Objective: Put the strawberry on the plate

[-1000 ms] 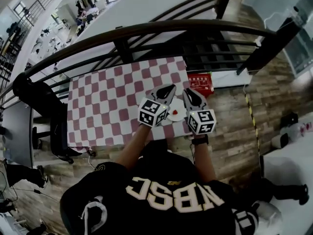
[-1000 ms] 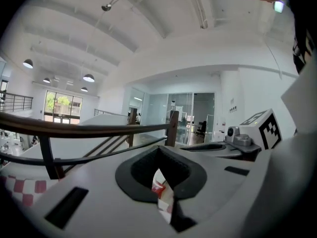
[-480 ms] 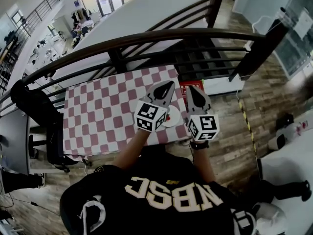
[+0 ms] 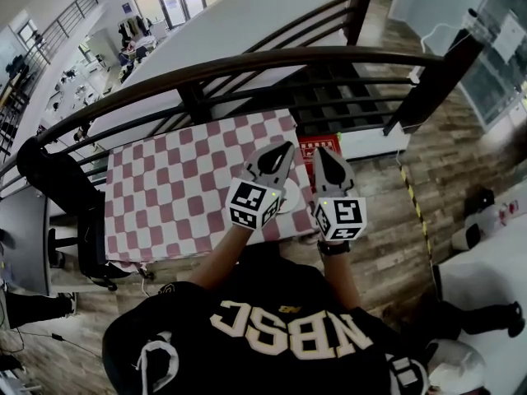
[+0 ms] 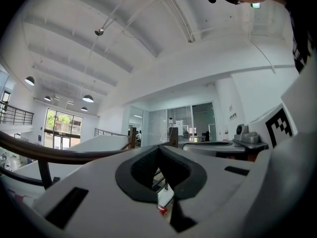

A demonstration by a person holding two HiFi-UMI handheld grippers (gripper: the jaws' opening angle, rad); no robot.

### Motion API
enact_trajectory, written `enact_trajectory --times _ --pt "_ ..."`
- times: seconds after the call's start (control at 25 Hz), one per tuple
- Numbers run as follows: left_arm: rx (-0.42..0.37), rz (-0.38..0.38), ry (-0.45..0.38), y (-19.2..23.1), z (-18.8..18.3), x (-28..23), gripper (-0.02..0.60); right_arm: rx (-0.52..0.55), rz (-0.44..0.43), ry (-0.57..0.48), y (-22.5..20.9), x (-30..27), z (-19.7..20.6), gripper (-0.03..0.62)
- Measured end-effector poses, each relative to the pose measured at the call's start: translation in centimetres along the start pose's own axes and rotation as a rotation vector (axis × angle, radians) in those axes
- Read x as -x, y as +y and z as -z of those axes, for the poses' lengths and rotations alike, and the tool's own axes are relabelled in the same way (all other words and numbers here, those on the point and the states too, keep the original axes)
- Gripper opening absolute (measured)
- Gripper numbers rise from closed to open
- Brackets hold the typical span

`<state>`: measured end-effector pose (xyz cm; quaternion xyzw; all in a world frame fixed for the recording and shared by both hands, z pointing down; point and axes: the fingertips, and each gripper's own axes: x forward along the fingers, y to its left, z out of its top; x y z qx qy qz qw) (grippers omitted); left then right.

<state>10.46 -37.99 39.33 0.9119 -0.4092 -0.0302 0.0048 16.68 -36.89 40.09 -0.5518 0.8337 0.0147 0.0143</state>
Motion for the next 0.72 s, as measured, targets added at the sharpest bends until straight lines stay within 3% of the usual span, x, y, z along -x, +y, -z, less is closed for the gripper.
enact_trajectory --times 0.4,0.72 --pt "0.005 0.007 0.016 -1.0 2.1 1.4 0.015 -0.069 0.051 0.040 -1.2 0.7 3.4 0.020" --pt "0.019 -0.002 0.053 0.8 4.6 0.4 0.015 -0.022 0.037 0.075 -1.3 -0.4 4.9 0.018"
